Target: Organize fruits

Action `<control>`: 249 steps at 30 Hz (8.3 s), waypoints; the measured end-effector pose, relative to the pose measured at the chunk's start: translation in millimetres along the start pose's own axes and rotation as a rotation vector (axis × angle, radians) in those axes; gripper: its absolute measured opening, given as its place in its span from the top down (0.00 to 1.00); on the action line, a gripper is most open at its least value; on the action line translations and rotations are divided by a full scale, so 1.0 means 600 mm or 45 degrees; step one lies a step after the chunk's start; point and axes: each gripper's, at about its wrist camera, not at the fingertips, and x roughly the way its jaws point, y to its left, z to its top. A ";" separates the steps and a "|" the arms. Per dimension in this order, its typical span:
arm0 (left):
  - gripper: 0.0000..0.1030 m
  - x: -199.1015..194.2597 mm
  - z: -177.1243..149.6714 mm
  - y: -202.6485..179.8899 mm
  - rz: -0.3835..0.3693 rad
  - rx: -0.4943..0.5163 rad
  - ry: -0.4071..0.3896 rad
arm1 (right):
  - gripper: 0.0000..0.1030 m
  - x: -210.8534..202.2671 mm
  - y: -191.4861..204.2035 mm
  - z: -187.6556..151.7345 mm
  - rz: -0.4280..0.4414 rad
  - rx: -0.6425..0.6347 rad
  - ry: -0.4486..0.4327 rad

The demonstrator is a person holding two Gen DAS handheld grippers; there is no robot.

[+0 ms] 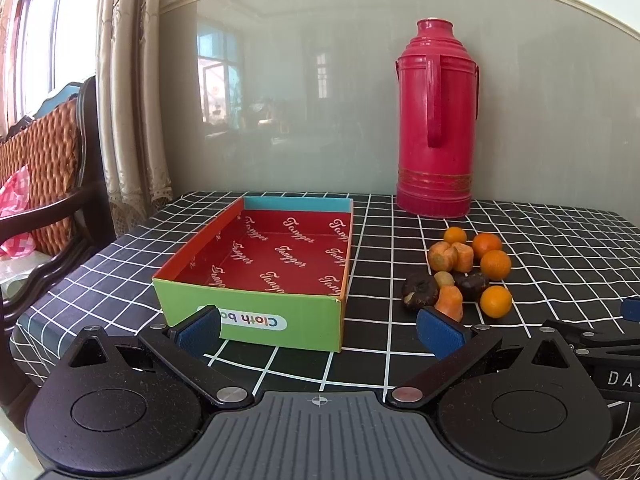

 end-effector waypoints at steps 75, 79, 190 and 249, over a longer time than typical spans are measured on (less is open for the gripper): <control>0.00 -0.008 0.001 -0.012 -0.003 0.041 -0.031 | 0.05 -0.011 -0.006 0.002 -0.012 0.024 -0.028; 0.00 -0.009 0.001 -0.016 -0.014 0.055 -0.038 | 0.05 -0.019 -0.012 0.004 -0.024 0.045 -0.050; 0.00 0.104 0.051 0.240 0.459 -0.362 -0.017 | 0.62 0.191 0.010 0.038 -0.045 0.082 0.211; 0.00 0.088 0.060 0.086 0.187 -0.118 -0.159 | 0.06 0.086 -0.034 0.068 -0.241 0.207 -0.185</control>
